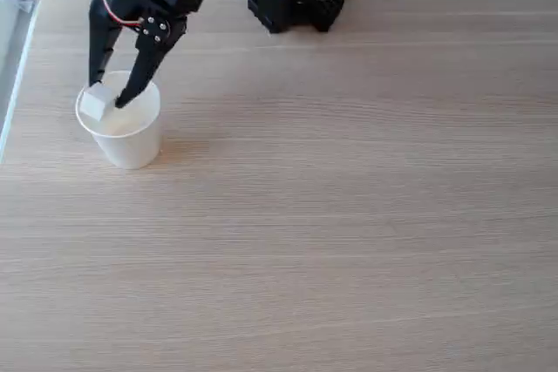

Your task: Grasp a block and put it in the bin.

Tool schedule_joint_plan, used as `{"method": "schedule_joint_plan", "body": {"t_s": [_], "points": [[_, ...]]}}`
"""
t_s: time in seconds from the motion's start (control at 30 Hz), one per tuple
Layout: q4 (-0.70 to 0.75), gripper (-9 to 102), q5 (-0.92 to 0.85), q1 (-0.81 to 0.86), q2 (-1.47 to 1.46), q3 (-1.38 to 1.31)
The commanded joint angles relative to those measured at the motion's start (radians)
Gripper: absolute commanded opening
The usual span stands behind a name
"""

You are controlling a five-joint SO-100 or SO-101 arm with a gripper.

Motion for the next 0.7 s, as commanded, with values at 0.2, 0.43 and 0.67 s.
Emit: {"method": "schedule_joint_plan", "body": {"t_s": [0.2,0.43,0.67], "points": [[0.046,9,-0.023,0.021,0.026,-0.046],[0.089,7,-0.077,0.009,0.061,-0.032],[0.091,20,-0.066,0.0,0.089,-0.029]]}}
